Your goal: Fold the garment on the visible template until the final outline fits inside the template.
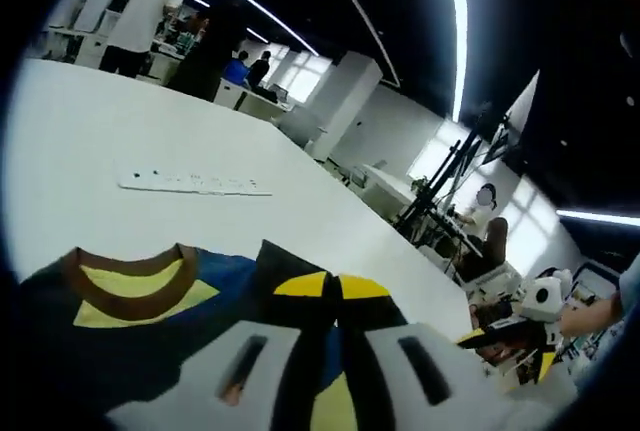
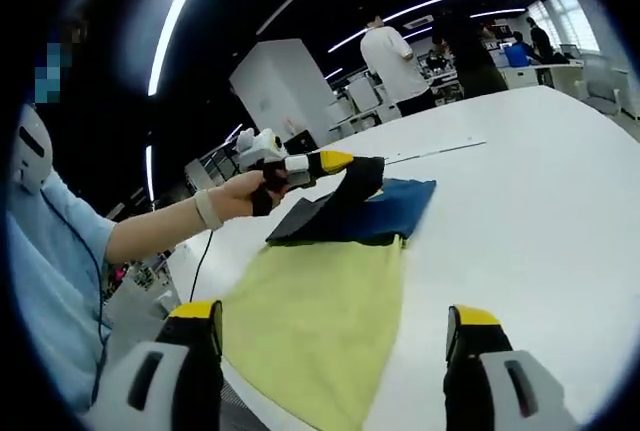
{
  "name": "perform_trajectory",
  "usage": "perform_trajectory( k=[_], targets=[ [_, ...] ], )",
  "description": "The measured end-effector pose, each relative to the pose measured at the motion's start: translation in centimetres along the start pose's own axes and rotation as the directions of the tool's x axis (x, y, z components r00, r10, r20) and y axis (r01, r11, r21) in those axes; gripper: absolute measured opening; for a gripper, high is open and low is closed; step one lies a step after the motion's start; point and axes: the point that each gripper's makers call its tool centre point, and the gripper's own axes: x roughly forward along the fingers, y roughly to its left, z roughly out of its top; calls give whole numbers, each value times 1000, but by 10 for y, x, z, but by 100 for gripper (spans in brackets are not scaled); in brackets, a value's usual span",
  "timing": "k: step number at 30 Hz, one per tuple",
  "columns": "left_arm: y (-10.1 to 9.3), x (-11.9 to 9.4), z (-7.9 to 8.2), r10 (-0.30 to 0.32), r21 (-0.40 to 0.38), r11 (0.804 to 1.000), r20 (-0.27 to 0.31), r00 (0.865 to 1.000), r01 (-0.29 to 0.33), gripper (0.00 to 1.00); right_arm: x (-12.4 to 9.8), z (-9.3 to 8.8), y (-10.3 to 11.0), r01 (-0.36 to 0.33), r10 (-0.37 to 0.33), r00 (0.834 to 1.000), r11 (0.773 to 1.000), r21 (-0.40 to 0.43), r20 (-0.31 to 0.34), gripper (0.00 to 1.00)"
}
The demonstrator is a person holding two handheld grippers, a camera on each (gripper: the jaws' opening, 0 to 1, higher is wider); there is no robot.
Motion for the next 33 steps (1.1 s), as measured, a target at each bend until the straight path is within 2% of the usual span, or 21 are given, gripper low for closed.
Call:
perform_trajectory(
  k=[1,2,8,14,22,25,26,27,29,30,32,33],
  targets=[
    [-1,4,-4,5,39,999,-7,1000,-5,0,0,-1,0,0,0,1000,1000,4,-2,93],
    [0,6,-10,13,47,999,-29,999,-12,0,1,-3,-1,1,-1,1000,1000,7,-5,93],
    [-10,22,-41,-14,31,999,-89,996,17,0,3,-11,1,-4,4,1000,1000,17,-19,93],
    [-6,30,-68,-11,47,999,-169,986,19,0,1,-11,0,2,-1,1000,1000,26,-16,93],
    [-2,28,-69,-12,36,999,-175,984,18,0,-2,-14,0,5,-4,1000,999,32,-20,93],
    [-7,24,-67,-42,56,997,-173,984,52,2,0,-13,2,1,-1,1000,1000,31,-19,93],
    [-9,23,-66,-42,86,995,-170,984,58,8,0,-12,3,-2,3,1000,999,37,-13,93],
    [-8,22,-64,-31,107,993,-164,986,49,20,1,-12,4,-4,4,1000,999,41,-9,93],
    [0,20,-63,8,182,983,-165,986,23,37,2,-12,4,-5,5,1000,999,36,-11,93],
    [1,19,-62,17,201,979,-169,986,17,43,3,-12,5,-6,7,1000,999,35,-13,93],
    [-1,16,-62,16,208,978,-166,986,20,49,4,-12,6,-12,13,1000,999,39,-12,94],
    [1,14,-61,31,225,974,-166,986,7,56,4,-12,7,-16,16,1000,999,36,-10,94]
  ],
)
